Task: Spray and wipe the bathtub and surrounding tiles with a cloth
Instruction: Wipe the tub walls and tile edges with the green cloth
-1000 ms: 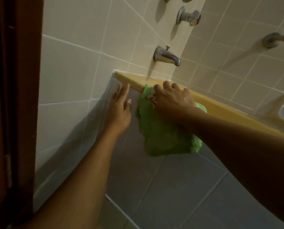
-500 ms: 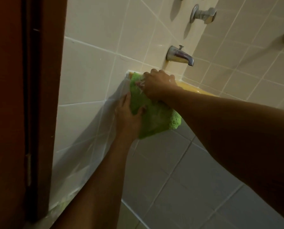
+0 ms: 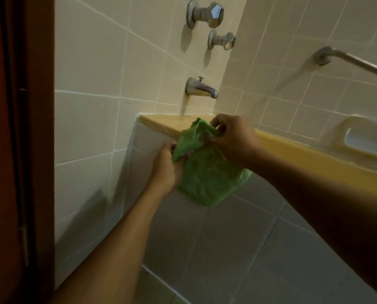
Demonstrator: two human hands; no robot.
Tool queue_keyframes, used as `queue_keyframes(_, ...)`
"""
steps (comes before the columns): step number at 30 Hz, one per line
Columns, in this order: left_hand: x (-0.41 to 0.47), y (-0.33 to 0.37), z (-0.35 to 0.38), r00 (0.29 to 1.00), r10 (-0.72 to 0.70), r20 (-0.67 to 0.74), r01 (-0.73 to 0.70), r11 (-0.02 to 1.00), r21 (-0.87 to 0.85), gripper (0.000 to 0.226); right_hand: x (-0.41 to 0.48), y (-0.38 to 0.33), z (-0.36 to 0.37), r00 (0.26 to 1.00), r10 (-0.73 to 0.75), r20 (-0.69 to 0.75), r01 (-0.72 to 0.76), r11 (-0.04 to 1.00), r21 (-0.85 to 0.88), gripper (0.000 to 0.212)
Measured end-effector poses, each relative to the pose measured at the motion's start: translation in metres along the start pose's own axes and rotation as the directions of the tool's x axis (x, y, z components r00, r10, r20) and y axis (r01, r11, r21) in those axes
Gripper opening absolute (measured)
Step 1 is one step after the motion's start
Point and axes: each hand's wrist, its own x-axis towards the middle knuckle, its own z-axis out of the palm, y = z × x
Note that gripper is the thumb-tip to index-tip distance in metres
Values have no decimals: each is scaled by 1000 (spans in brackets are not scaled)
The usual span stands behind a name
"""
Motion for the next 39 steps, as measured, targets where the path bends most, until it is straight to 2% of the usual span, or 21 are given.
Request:
queue_keyframes(1, -2, 10, 2, 994, 77, 77, -77, 997, -2, 9, -9, 3, -13, 999, 45, 18, -45, 999, 8, 23)
queue_keyframes(3, -8, 37, 12, 967, 114, 229, -115, 993, -12, 21, -28, 11, -41, 988, 144, 63, -145, 989, 14, 38)
queue_keyframes(5, -15, 58, 14, 930, 151, 335, -150, 988, -29, 21, -44, 21, -61, 972, 200, 127, -205, 978, 34, 53)
queue_keyframes(8, -31, 83, 31, 857, 138, 497, -167, 986, 14, 12, -77, 42, -89, 953, 186, 238, -207, 976, 66, 57)
queue_keyframes(11, -50, 95, 51, 797, 105, 595, -152, 988, 30, 15, -106, 60, -96, 898, 166, 407, -241, 960, 141, 61)
queue_keyframes(13, -60, 100, 64, 772, 77, 631, -156, 985, 72, 15, -123, 69, -96, 889, 168, 425, -223, 971, 83, 50)
queue_keyframes(16, -69, 112, 77, 745, 72, 663, -142, 988, 53, 13, -142, 81, -100, 914, 191, 358, -170, 981, -88, 17)
queue_keyframes(18, -74, 121, 83, 709, 85, 700, -137, 990, 18, 13, -150, 88, -114, 929, 227, 291, -212, 974, -83, 3)
queue_keyframes(20, -78, 129, 88, 641, 56, 765, -128, 991, 35, 22, -155, 94, -133, 927, 266, 264, -278, 961, 9, 7)
queue_keyframes(22, -83, 133, 93, 536, -11, 844, -127, 987, 94, 30, -162, 99, -153, 914, 285, 290, -311, 949, 46, 11)
queue_keyframes(24, -89, 130, 104, 448, -92, 889, -120, 980, 162, 29, -170, 109, -171, 911, 294, 291, -320, 946, 46, 14)
queue_keyframes(25, -93, 128, 111, 432, -117, 894, -112, 977, 181, 26, -174, 115, -180, 911, 302, 280, -328, 943, 51, 14)
queue_keyframes(27, -100, 124, 128, 464, -94, 881, -105, 981, 161, 23, -183, 131, -200, 911, 337, 237, -362, 930, 68, 14)
queue_keyframes(29, -105, 125, 149, 561, -19, 827, -64, 996, 66, 15, -192, 152, -222, 896, 400, 192, -426, 896, 122, 13)
queue_keyframes(31, -111, 138, 171, 688, -11, 726, 78, 995, -59, 4, -198, 171, -248, 861, 480, 168, -508, 833, 220, 13)
queue_keyframes(32, -113, 148, 183, 727, -22, 686, 142, 983, -119, 3, -199, 180, -263, 843, 512, 167, -538, 795, 279, 14)
queue_keyframes(36, -107, 204, 221, 793, -55, 607, 217, 956, -198, 26, -185, 197, -323, 803, 568, 179, -591, 722, 361, 15)
queue_keyframes(39, -88, 264, 246, 831, -116, 543, 275, 935, -222, 28, -159, 198, -374, 775, 598, 203, -626, 686, 370, 12)
